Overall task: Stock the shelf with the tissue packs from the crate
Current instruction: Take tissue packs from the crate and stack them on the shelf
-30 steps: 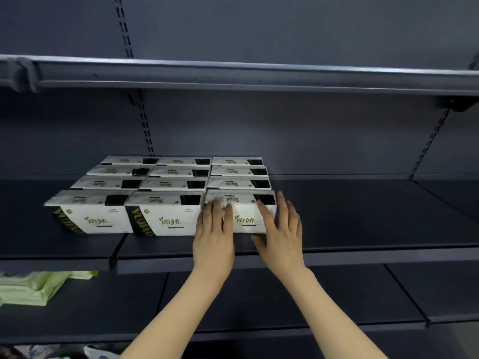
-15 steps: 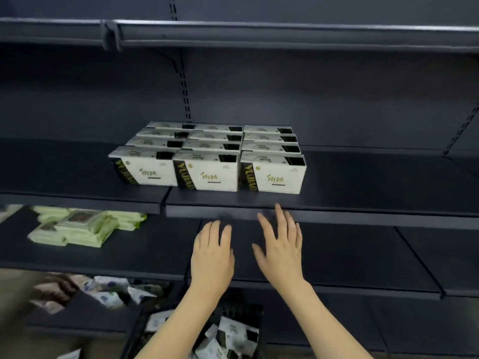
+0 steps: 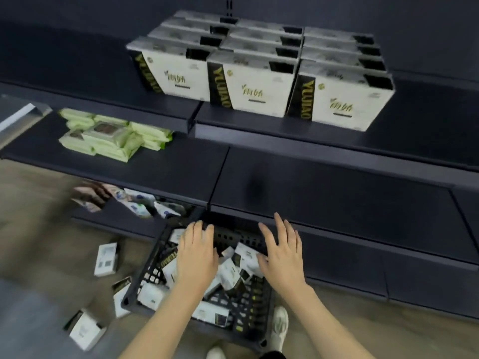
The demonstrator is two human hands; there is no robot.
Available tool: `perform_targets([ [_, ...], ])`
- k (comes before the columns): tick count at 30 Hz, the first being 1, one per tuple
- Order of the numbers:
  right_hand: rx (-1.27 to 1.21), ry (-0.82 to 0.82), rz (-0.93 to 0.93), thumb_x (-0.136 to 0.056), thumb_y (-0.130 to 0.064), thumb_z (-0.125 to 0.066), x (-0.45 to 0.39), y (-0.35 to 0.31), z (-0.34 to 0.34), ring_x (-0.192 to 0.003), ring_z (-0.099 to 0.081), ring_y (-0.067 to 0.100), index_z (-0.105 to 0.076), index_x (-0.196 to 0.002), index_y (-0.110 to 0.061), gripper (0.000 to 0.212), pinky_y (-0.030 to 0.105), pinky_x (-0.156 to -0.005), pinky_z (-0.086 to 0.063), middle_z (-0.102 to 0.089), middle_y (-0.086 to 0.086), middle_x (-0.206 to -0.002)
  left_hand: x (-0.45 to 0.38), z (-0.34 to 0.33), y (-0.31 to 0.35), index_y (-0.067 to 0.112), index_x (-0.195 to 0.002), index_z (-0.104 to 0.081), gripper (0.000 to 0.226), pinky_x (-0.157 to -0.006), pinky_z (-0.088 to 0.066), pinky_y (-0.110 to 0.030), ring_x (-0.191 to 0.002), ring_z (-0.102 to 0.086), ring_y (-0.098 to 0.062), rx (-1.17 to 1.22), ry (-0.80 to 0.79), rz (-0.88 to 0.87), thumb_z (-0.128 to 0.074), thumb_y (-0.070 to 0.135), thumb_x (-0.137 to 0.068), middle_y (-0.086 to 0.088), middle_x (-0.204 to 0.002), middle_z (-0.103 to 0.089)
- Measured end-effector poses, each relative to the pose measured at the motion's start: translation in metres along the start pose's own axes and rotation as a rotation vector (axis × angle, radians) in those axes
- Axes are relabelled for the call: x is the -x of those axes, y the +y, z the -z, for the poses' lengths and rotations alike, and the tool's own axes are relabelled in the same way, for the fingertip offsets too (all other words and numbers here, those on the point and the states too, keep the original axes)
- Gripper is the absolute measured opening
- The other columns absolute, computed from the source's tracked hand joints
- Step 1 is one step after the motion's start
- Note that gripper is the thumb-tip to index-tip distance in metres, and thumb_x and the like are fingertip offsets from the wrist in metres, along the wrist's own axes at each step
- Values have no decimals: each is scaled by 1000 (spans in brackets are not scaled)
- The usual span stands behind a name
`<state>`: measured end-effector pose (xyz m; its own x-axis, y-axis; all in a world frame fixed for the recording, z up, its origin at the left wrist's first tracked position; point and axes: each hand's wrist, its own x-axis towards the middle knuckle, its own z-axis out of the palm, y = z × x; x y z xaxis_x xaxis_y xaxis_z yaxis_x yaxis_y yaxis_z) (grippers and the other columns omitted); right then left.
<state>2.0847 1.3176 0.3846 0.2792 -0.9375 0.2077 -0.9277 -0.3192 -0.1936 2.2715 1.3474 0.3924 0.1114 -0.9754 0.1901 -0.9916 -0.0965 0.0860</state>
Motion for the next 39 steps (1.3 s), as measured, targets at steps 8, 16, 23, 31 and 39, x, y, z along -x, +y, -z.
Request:
perform_targets([
  [8,-9,-230,40,-49,-26,-88,14,8,-68,-119,-49,35,-49,-125,-20,85,51,-94,-44,-50,15,-136,20,-79,-5,5,-106,-58,69,-82,-52,-45,-107,-45,-33,56,-124,34,-88,13,-44,-19,-107,-60],
  [16,36,-385,58,-48,-29,-88,20,40,-138,-114,-55,36,-52,-121,-19,82,51,-92,-45,-55,14,-129,23,-165,5,2,-106,-61,65,-93,-37,-44,-107,-50,-36,-48,-316,-102,-86,17,-48,-20,-108,-59],
  [23,-55,-543,35,-85,-26,-64,5,60,-198,-138,-25,34,-34,-144,-17,66,48,-113,-20,-27,11,-152,8,-221,7,2,-110,-61,69,-94,-40,-46,-108,-54,-37,-87,-383,-143,-88,21,-49,-21,-111,-59],
  [31,-116,-598,7,-82,-21,-65,6,61,-247,-136,-29,33,-35,-143,-11,68,47,-110,-29,-30,13,-150,-3,-263,17,4,-107,-68,70,-94,-34,-40,-103,-59,-31,-151,-464,-200,-87,27,-44,-16,-107,-64],
  [39,-94,-670,54,-81,-18,-64,21,80,-280,-136,-28,32,-33,-144,-10,70,45,-111,-29,-29,12,-150,-10,-309,34,6,-148,-23,67,-116,-15,-36,-141,-23,-27,-179,-515,-248,-53,20,-90,-10,-151,-28],
])
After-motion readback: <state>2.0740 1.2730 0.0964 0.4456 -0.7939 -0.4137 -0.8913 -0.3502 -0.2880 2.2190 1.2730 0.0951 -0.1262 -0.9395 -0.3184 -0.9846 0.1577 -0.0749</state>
